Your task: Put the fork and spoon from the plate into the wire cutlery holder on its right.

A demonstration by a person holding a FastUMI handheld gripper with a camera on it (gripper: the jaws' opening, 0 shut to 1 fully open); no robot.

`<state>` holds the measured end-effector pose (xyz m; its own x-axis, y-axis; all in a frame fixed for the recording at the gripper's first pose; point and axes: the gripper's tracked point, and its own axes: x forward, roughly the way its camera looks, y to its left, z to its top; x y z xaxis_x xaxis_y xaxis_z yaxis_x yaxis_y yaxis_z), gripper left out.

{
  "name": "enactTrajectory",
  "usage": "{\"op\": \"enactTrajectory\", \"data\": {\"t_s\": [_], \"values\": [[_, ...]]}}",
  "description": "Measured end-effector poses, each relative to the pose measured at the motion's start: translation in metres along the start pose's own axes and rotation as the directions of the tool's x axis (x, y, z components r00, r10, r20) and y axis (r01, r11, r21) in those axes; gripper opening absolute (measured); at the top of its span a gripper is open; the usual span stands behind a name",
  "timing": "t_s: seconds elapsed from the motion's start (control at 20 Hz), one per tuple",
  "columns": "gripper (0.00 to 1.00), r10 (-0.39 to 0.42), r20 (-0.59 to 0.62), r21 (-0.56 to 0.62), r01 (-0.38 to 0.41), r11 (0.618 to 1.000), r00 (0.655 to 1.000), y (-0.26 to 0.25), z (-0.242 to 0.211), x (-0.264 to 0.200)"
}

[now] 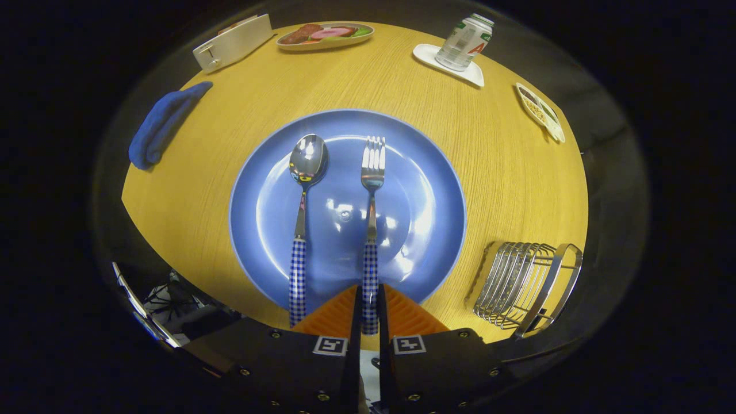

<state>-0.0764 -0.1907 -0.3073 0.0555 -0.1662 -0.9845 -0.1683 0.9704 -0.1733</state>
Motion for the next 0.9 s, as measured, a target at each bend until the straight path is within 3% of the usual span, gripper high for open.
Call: {"op": "enactTrajectory", "data": {"t_s": [0.05,0.4,0.6,0.9], "values": [[0.02,0.000,-0.011,-0.013,-0.001,1.000,1.000,0.000,-0.003,0.000],[0.02,-0.006,0.008,-0.064,0.006,0.998,1.000,-0.007,0.000,-0.016],[0.02,-0.006,0.003,-0.104,0.007,0.995,1.000,-0.019,-0.011,-0.046],[0.02,0.031,-0.036,-0.072,-0.033,0.997,0.999,-0.059,-0.045,-0.110]]}}
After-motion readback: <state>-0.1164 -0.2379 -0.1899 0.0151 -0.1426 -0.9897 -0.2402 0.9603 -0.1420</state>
